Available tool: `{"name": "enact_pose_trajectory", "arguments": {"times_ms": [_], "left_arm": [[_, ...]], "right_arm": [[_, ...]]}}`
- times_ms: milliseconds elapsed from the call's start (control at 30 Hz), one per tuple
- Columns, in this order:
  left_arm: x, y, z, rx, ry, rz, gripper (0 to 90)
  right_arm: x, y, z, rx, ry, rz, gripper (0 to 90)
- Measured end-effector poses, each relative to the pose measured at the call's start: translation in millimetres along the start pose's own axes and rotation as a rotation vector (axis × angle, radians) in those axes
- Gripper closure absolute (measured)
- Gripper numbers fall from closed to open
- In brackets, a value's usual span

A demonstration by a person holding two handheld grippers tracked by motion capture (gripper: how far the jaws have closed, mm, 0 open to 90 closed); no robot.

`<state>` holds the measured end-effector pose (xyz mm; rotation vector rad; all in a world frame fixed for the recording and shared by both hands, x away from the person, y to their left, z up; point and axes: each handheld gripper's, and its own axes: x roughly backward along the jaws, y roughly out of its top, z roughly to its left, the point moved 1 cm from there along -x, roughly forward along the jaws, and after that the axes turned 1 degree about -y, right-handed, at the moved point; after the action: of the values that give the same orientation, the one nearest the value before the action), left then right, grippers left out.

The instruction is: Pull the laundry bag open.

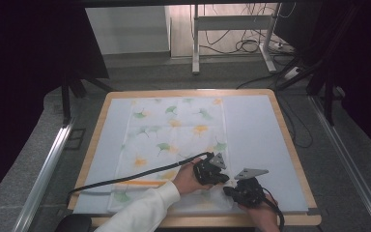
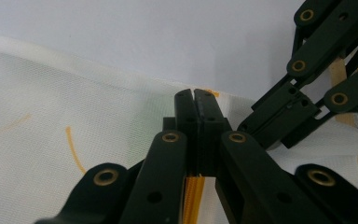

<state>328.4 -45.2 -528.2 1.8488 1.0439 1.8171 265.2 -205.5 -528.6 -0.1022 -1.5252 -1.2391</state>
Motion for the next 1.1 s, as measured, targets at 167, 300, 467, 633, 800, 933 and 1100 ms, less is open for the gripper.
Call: {"name": "enact_pose_trajectory", "arguments": {"times_ms": [167, 300, 467, 633, 800, 933, 1100], "left_arm": [[1.3, -0.2, -2.0, 0.001, 0.019, 0.009, 90.0], [3.1, -2.1, -1.6, 0.015, 0.026, 0.009, 90.0], [4.7, -2.4, -2.2, 0.004, 0.034, 0.024, 90.0], [6.8, -3.2, -2.7, 0.001, 0.045, 0.038, 90.0], [9.2, -6.7, -1.7, 0.020, 0.035, 0.023, 90.0], [11.0, -9.6, 0.5, 0.034, 0.021, 0.013, 90.0], [10.2, -9.8, 0.4, 0.034, 0.021, 0.005, 90.0]], "right_arm": [[0.1, -1.3, -4.0, -0.053, 0.016, -0.004, 89.9], [-0.1, -2.0, -5.6, -0.071, 0.023, -0.006, 90.0], [-0.2, -2.5, -7.0, -0.085, 0.032, -0.007, 90.0], [0.2, -2.8, -7.9, -0.094, 0.033, -0.007, 90.0], [0.2, -3.1, -8.6, -0.097, 0.035, -0.008, 90.0], [0.2, -3.1, -8.8, -0.098, 0.036, -0.009, 90.0], [1.1, -1.6, -11.6, -0.121, 0.044, -0.008, 89.9]]}}
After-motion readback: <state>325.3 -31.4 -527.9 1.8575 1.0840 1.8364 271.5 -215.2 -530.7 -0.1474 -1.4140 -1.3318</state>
